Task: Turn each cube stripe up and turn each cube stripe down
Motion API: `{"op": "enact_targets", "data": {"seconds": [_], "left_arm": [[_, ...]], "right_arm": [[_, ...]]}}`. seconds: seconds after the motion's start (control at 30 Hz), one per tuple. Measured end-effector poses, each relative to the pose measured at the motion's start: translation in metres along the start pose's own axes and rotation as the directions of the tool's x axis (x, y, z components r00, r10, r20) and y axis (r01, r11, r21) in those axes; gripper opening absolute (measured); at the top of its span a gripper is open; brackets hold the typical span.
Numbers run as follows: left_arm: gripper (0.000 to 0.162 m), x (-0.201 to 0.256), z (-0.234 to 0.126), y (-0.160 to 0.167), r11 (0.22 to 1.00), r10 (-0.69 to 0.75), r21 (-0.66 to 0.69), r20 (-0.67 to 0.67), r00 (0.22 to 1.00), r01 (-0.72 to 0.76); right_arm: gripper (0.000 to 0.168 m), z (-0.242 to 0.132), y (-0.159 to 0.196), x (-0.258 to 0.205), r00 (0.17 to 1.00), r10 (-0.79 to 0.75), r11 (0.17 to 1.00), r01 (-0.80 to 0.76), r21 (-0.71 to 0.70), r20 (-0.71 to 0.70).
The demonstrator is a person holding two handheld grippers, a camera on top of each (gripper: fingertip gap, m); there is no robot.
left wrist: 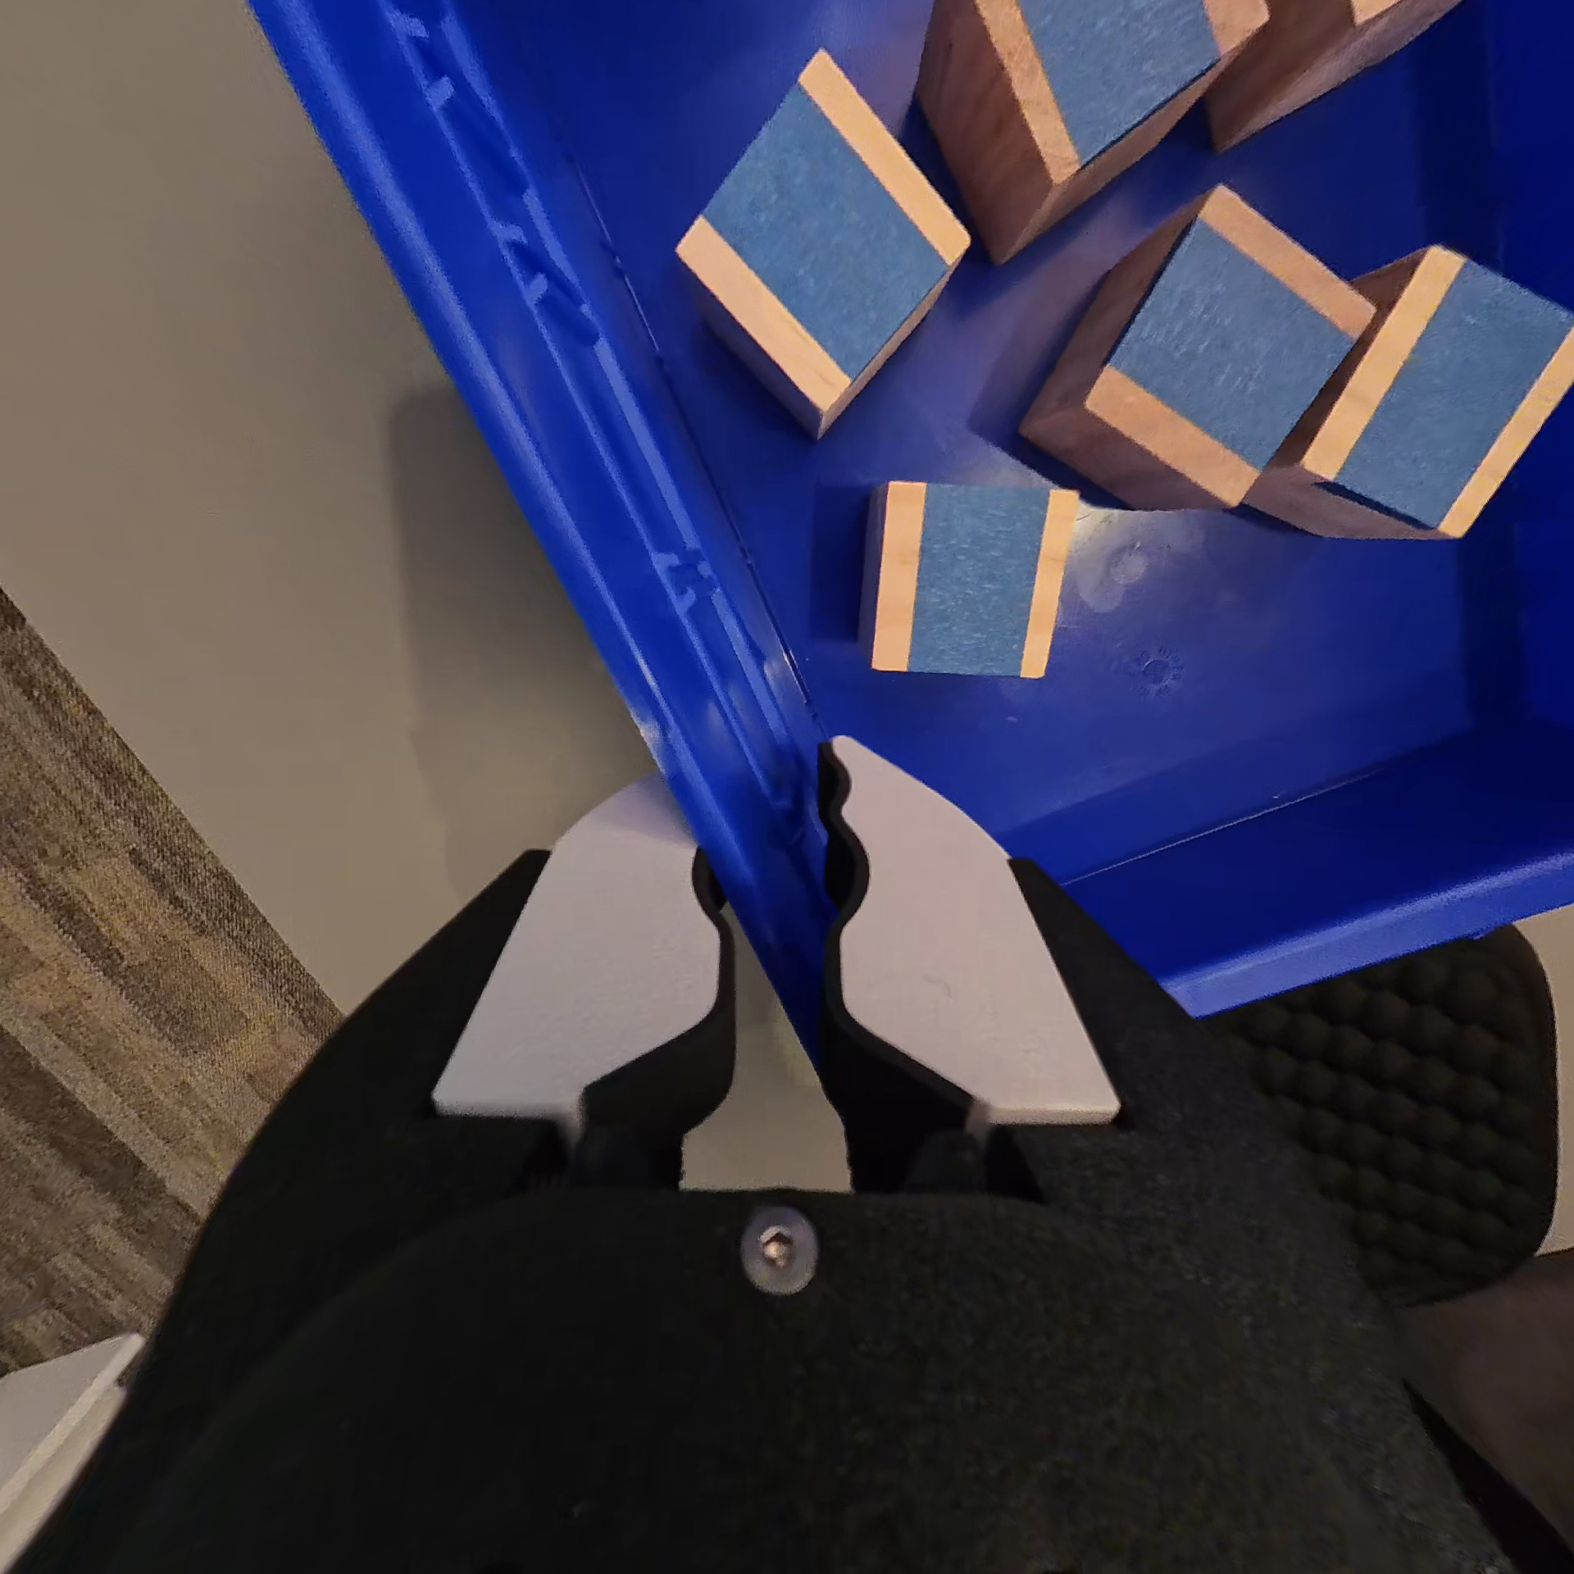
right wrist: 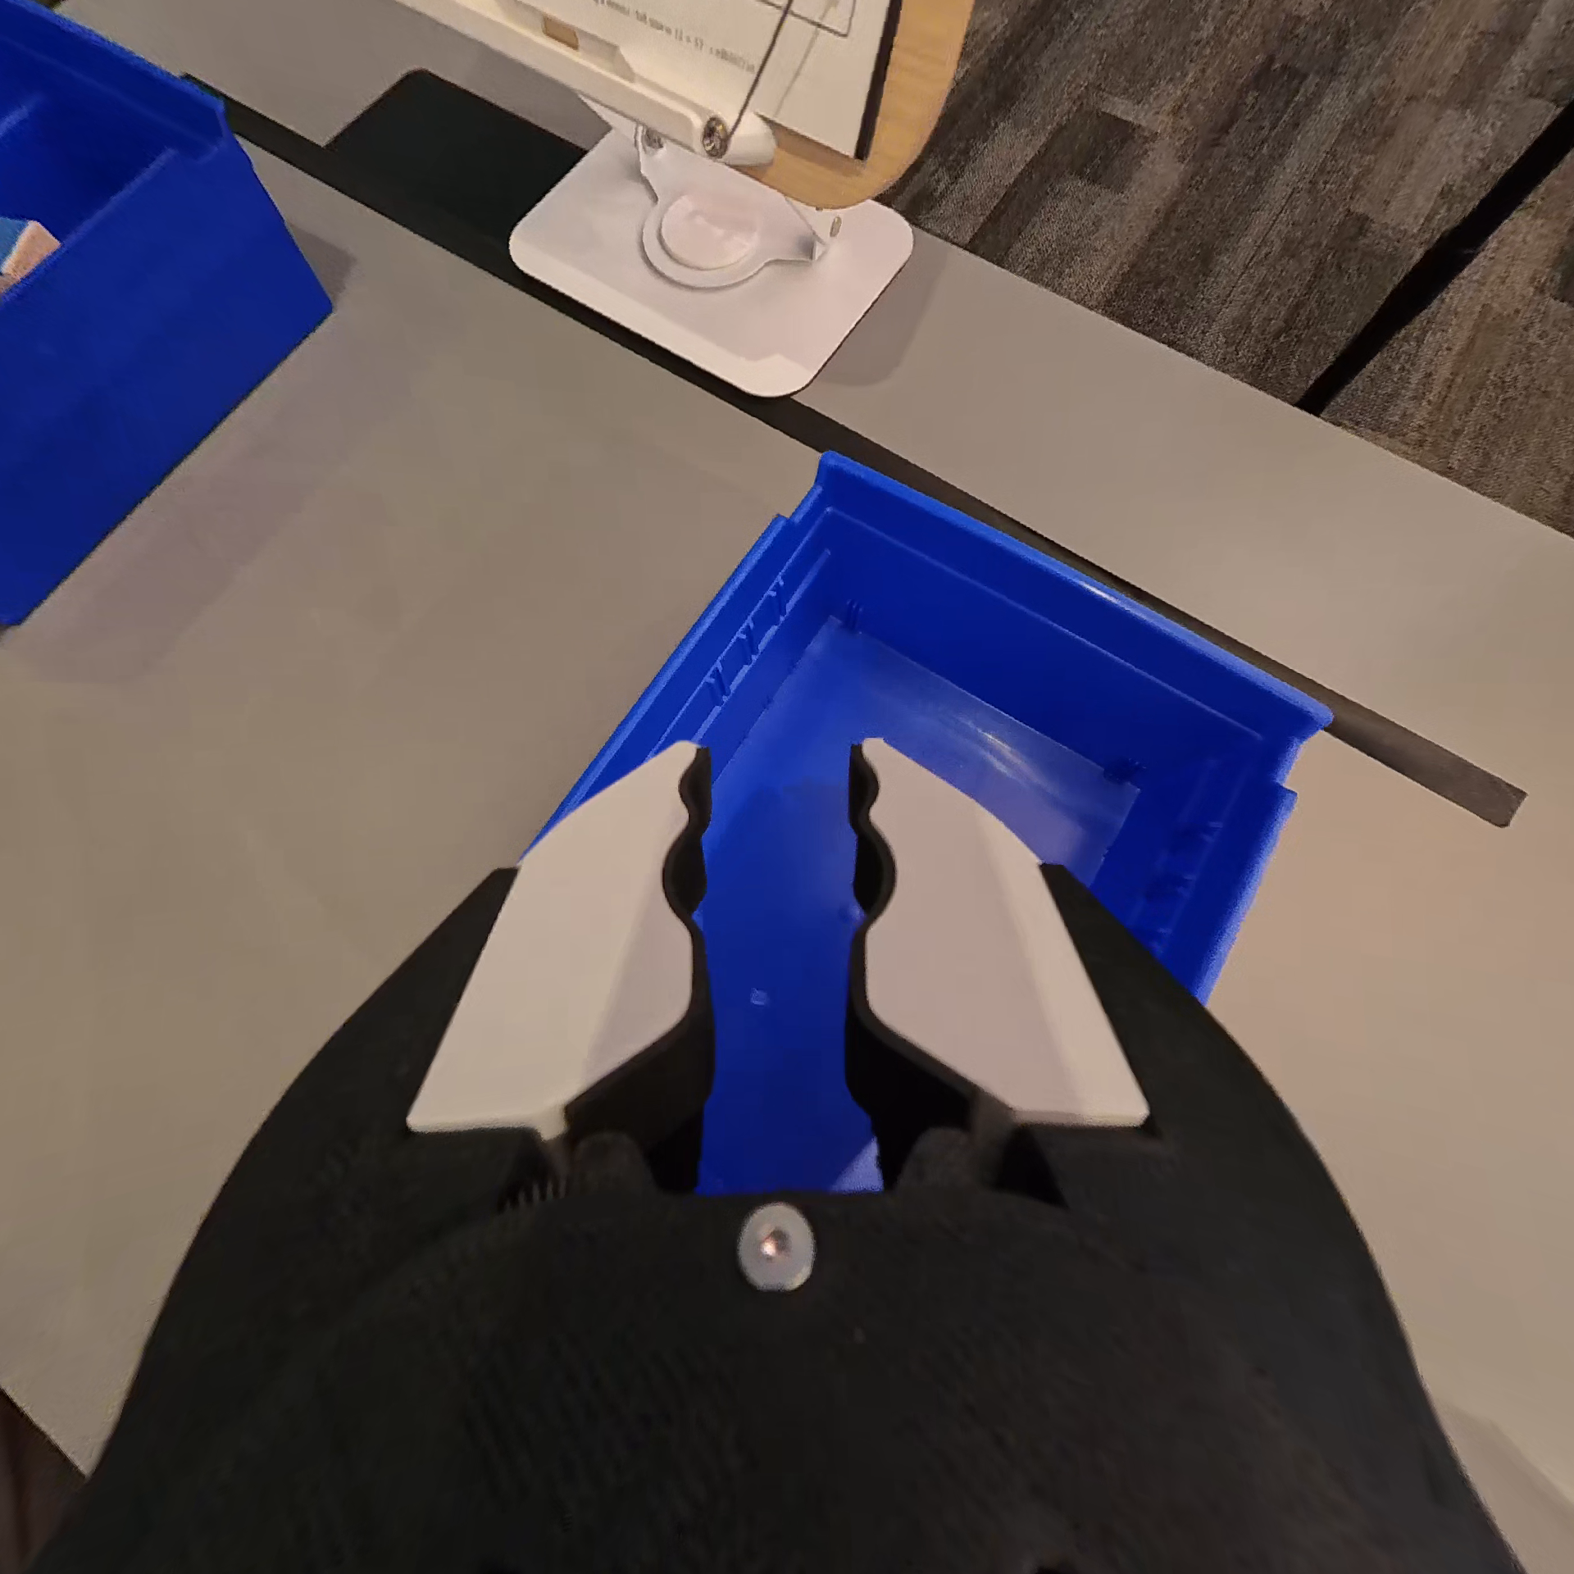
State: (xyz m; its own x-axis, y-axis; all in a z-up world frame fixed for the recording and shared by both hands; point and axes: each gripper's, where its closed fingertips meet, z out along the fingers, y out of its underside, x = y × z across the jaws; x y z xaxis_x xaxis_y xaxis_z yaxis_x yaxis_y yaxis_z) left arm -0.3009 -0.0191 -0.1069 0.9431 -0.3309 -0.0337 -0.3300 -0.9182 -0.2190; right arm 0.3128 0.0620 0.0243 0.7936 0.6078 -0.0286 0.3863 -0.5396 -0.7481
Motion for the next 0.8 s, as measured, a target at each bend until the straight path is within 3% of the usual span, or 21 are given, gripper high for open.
{"op": "enact_targets", "data": {"seconds": [0.2,0.3,0.5,0.67,0.8], "left_arm": [[0.012,-0.001,-0.003,-0.003,0.996,-0.068,0.06,-0.062,0.996,0.072],[0.03,-0.015,-0.023,-0.02,0.974,-0.061,0.218,-0.006,0.998,0.06],[0.031,-0.005,-0.089,-0.053,0.84,-0.001,0.542,0.022,1.0,-0.012],[0.033,0.026,-0.095,-0.054,0.832,0.16,0.533,0.04,0.986,-0.156],[0.038,0.047,-0.076,-0.046,0.9,0.167,0.407,0.016,0.986,-0.159]], "right_arm": [[0.032,0.008,-0.001,-0.006,0.999,-0.036,0.999,0.036,-0.022,-0.003],[0.032,0.011,0.002,-0.002,0.998,-0.047,0.998,0.045,-0.045,-0.033],[0.033,0.015,0.002,0.001,0.997,-0.052,0.997,0.049,-0.053,-0.049],[0.032,0.018,0.003,0.0,0.996,-0.069,0.996,0.065,-0.066,-0.06],[0.033,0.022,0.003,-0.003,0.994,-0.09,0.993,0.085,-0.078,-0.06]]}}
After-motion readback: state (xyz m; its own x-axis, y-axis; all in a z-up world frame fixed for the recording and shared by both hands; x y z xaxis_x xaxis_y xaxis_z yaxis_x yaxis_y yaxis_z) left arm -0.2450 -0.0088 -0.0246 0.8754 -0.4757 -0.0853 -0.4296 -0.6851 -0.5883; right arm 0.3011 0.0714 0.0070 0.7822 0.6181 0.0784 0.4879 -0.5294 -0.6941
